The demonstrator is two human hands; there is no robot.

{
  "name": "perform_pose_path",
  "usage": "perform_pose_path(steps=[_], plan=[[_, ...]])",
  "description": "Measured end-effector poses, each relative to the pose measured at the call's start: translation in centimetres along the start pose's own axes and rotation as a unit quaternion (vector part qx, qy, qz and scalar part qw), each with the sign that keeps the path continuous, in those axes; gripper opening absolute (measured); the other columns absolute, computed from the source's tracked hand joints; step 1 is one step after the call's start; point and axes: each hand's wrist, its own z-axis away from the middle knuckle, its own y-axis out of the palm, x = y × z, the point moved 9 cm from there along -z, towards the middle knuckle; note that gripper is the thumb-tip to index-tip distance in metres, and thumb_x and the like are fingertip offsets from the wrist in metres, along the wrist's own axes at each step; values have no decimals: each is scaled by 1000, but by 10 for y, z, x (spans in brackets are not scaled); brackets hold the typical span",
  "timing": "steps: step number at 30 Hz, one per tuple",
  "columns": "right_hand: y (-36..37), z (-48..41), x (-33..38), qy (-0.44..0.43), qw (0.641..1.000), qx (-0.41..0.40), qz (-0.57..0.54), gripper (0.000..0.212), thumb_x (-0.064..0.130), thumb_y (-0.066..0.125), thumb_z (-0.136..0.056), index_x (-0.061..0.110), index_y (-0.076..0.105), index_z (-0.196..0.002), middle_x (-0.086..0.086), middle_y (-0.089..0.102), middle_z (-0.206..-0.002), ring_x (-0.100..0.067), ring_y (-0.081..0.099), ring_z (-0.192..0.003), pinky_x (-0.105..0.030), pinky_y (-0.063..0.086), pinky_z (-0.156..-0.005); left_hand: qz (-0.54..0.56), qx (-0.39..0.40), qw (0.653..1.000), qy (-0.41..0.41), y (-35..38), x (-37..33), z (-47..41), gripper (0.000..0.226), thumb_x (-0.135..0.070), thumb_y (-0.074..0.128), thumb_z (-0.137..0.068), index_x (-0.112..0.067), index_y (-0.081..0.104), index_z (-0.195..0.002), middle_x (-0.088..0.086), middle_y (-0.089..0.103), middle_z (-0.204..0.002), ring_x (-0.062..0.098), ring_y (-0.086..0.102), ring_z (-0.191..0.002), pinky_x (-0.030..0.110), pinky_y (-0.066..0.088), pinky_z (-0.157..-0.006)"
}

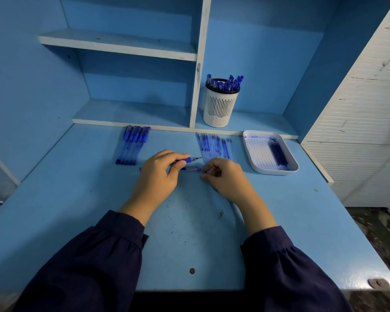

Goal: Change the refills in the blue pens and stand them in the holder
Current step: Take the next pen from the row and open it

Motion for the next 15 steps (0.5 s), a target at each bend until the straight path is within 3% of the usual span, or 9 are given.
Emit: perform_pose_path(steps=[8, 15], plan=[[-8, 2, -6, 28, 998, -17, -60, 17, 12, 78, -79, 14, 72, -94, 7, 65, -80, -6, 60, -74, -5, 46, -69, -1, 5, 1000, 0, 1, 1, 1, 17, -8, 66, -93, -9, 74, -107, -3, 70, -99, 7, 64, -92, 18, 51, -86], [-11, 5, 15, -11, 971, -24, -238, 20, 6, 73, -83, 8, 70, -104, -8, 69, -87, -7, 65, -72, -14, 49, -69, -3, 12, 1000, 10, 4, 0, 0, 17, -5, 66, -92, -9, 75, -107, -1, 71, -97, 5, 63, -90, 17, 50, -84]])
